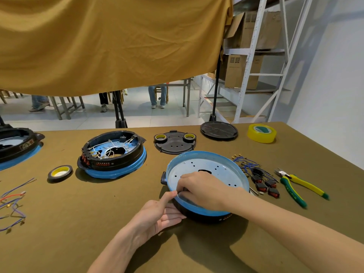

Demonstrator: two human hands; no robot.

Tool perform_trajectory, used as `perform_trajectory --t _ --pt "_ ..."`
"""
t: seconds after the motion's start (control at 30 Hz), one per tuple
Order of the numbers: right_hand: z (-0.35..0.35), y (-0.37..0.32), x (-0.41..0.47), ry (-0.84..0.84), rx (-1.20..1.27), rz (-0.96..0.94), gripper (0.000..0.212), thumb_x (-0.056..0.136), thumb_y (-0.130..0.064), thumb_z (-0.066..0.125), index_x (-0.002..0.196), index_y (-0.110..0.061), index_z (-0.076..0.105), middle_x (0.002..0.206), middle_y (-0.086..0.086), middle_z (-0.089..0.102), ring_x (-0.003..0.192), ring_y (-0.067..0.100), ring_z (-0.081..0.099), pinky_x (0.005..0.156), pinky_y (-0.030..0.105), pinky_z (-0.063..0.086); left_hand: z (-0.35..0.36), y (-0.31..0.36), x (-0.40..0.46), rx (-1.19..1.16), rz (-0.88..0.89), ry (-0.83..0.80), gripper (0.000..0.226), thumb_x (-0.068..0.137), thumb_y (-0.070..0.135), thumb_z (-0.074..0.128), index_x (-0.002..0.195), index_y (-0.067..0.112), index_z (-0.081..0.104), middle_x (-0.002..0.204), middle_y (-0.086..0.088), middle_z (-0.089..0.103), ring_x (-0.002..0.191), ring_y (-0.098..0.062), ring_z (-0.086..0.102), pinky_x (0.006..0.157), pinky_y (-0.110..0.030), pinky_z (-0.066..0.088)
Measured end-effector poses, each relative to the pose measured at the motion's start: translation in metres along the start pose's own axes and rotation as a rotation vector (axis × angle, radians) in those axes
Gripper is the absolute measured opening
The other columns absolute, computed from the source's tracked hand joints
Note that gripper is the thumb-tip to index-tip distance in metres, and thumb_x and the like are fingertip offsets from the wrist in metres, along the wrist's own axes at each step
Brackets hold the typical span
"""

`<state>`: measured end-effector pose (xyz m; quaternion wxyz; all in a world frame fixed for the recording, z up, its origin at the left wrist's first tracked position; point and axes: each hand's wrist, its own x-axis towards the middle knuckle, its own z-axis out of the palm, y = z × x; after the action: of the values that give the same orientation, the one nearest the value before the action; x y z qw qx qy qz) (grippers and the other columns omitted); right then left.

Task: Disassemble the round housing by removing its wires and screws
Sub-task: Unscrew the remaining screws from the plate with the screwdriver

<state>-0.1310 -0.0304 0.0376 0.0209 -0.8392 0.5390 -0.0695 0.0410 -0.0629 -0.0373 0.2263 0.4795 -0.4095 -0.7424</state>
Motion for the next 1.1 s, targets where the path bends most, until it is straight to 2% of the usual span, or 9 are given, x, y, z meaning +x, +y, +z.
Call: perform_trajectory --t 0.23,0.53,0.63,0.73,0.87,1.0,1.1 --pt "-0.001 0.0 -0.007 -0.034 -0.006 0.002 0.024 0.106 -0.025 0.05 0.12 -0.016 0.068 0.116 0.001 0.068 0.099 0.019 0.062 0.086 0.034 0.05 -0.002 0.0 0.002 0.002 -0.006 -0.026 0.058 0.088 0.047 0.075 0.113 -0.004 0.066 0.099 -0.022 0.079 0.094 -0.03 0.079 0.073 -0.031 0.065" --pt "-0.006 -0.004 -0.003 -0.081 -0.043 -0.006 0.022 0.105 -0.022 0.052 0.121 -0.015 0.066 0.115 0.004 0.068 0.098 0.021 0.062 0.086 0.037 0.052 -0.001 -0.001 0.0 0.002 -0.009 -0.019 0.053 0.093 0.045 0.071 0.112 -0.004 0.066 0.098 -0.022 0.079 0.092 -0.03 0.08 0.07 -0.03 0.065" --pt "-0.007 -0.004 -0.001 -0.087 -0.068 -0.018 0.021 0.104 -0.022 0.053 0.118 -0.015 0.067 0.112 0.005 0.069 0.095 0.024 0.063 0.078 0.034 0.048 0.001 0.0 0.0 -0.001 -0.015 -0.014 0.054 0.093 0.045 0.071 0.112 -0.005 0.066 0.098 -0.023 0.079 0.092 -0.031 0.08 0.07 -0.031 0.065" --pt "-0.011 -0.005 0.005 -0.103 -0.091 -0.024 0.02 0.105 -0.021 0.052 0.117 -0.014 0.066 0.109 0.007 0.071 0.093 0.025 0.064 0.082 0.039 0.053 0.001 0.001 0.0 -0.003 -0.024 -0.008 0.054 0.092 0.046 0.071 0.111 -0.005 0.065 0.097 -0.023 0.079 0.091 -0.031 0.08 0.069 -0.032 0.065" --pt "-0.008 -0.001 0.003 -0.071 -0.081 0.007 0.019 0.106 -0.021 0.048 0.11 -0.013 0.064 0.096 0.007 0.07 0.083 0.025 0.062 0.076 0.043 0.053 0.0 -0.001 0.001 -0.001 -0.009 -0.01 0.056 0.089 0.045 0.074 0.111 -0.005 0.065 0.097 -0.023 0.079 0.091 -0.031 0.08 0.069 -0.032 0.065" --pt "-0.005 0.003 0.003 -0.059 0.067 0.078 0.018 0.107 -0.021 0.046 0.111 -0.013 0.062 0.101 0.005 0.072 0.088 0.021 0.065 0.08 0.04 0.055 -0.002 -0.002 0.002 -0.011 -0.007 -0.011 0.055 0.09 0.046 0.074 0.111 -0.004 0.065 0.096 -0.023 0.079 0.091 -0.031 0.08 0.069 -0.032 0.065" --pt "-0.01 0.008 0.005 0.068 0.306 0.155 0.015 0.107 -0.021 0.045 0.109 -0.013 0.058 0.102 0.003 0.074 0.091 0.016 0.068 0.085 0.039 0.056 0.0 -0.001 0.002 -0.022 -0.021 0.006 0.054 0.089 0.046 0.074 0.109 -0.004 0.065 0.095 -0.022 0.079 0.089 -0.032 0.08 0.069 -0.033 0.066"
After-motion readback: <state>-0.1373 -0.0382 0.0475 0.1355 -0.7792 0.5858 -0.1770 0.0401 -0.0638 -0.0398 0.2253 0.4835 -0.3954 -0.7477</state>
